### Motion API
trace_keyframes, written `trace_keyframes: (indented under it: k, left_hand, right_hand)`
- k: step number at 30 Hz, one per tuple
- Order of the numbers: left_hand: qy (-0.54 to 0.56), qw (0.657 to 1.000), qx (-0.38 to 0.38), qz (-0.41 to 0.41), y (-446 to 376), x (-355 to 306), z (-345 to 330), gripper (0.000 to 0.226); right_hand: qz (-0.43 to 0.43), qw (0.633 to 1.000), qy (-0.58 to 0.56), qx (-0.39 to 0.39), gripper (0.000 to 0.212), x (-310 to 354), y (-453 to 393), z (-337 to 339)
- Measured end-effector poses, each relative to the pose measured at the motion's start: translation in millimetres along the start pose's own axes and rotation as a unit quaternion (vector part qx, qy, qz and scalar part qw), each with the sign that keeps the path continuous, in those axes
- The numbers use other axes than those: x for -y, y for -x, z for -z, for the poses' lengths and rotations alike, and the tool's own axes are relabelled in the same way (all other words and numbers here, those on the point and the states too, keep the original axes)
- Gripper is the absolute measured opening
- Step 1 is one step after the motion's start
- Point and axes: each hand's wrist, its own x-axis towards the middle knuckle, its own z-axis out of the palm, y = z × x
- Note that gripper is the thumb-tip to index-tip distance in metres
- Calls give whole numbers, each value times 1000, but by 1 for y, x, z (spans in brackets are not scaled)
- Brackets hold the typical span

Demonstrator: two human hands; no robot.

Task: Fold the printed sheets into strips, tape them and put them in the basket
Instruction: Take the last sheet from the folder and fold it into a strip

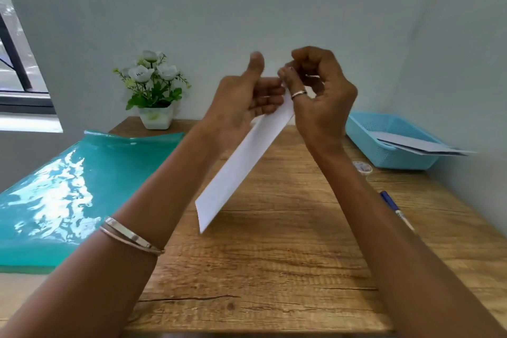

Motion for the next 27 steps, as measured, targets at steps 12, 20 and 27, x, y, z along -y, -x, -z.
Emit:
trace_keyframes:
  k: [12, 20, 27]
  left_hand:
    - [143, 986, -72, 53, 3, -23, 29, 15]
    - [235, 962, -134, -27, -10, -28, 57, 5]
    - [372, 923, -100, -10, -9, -29, 59, 4]
  right_hand:
    - [191, 970, 42, 144, 22, 8, 34, -30]
    - [-405, 910, -66, 59, 39, -41, 26, 0]
    - [-662, 679, -253, 192, 72, -68, 47, -5]
